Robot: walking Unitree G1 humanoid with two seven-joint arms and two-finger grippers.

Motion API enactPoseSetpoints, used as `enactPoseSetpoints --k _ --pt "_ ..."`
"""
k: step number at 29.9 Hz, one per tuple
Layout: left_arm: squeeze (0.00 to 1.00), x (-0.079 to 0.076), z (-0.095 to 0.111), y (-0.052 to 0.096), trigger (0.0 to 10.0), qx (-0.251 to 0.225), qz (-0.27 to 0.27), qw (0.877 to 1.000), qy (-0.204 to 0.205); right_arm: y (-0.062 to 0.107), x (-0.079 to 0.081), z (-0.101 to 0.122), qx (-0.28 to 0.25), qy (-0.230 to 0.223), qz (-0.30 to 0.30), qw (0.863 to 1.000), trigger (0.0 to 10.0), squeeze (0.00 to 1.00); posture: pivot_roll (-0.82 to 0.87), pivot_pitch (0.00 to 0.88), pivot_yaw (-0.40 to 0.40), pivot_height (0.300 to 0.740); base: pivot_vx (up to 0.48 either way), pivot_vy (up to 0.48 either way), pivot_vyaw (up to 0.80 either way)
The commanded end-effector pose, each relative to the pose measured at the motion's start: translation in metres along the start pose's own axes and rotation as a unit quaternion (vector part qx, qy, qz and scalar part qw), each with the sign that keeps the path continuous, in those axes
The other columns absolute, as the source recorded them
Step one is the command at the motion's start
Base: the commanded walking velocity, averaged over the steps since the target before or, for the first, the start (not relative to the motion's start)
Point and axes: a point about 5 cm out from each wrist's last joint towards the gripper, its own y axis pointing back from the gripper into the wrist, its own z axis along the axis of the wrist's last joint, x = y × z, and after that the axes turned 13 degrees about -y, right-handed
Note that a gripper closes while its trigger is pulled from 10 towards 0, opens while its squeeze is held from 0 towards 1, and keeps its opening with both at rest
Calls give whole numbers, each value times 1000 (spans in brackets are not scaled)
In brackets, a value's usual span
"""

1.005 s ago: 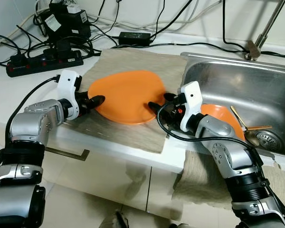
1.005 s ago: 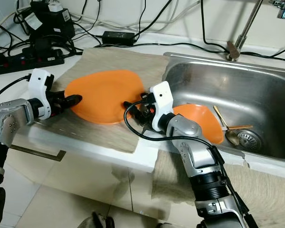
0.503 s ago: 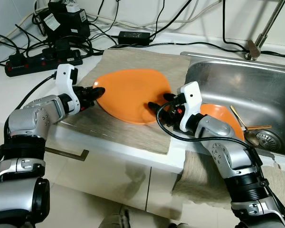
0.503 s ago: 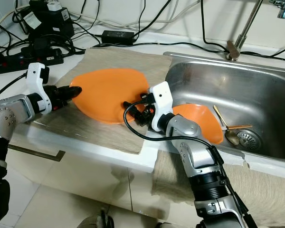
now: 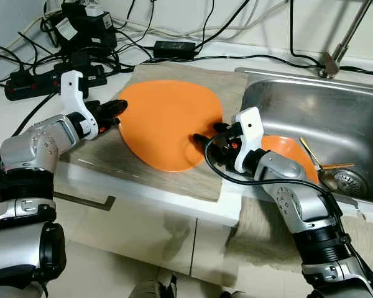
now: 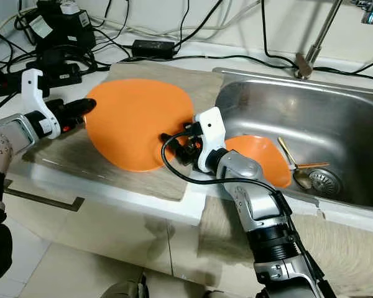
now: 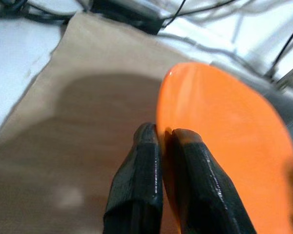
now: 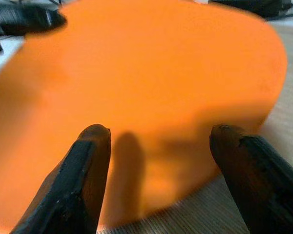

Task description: Kitchen organization

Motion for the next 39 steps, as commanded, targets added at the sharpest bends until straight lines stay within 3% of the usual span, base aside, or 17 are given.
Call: enactPoseSetpoints --k 1,12,17,20,24,27,29,33,36,39 --pt "0 2 21 4 0 -30 9 999 -20 -2 -1 7 -12 5 -4 1000 10000 0 61 29 24 740 0 0 0" --pt "0 -6 52 3 0 -73 12 997 -39 -4 -11 3 -23 0 -37 999 10000 0 61 20 25 740 0 0 0" --pt "0 -14 65 2 0 -101 8 994 -39 -4 -29 -6 -39 24 -121 992 10000 0 60 23 28 740 0 0 0" --pt "0 -14 67 1 0 -103 10 994 -38 -5 -31 -7 -45 17 -128 991 10000 0 60 23 28 740 0 0 0" --pt "0 -15 64 0 0 -102 10 994 -27 -8 -37 -8 -93 -64 -160 981 10000 0 62 28 30 740 0 0 0" --pt "0 -15 62 -1 0 -102 17 994 -19 -12 -37 -8 -112 -100 -165 975 10000 0 64 29 28 740 0 0 0" --pt "0 -15 63 -1 0 -102 18 994 -19 -13 -36 -8 -115 -108 -162 974 10000 0 65 30 27 740 0 0 0" --pt "0 -14 67 0 0 -116 29 993 -5 -21 -24 -2 -133 -191 -106 967 10000 0 69 30 24 740 0 0 0" --pt "0 -15 73 1 0 -130 30 991 -1 -23 -10 5 -138 -193 -56 970 10000 0 69 30 22 740 0 0 0" --pt "0 -17 79 2 0 -142 28 989 2 -23 1 15 -147 -159 -23 976 10000 0 69 29 21 740 0 0 0"
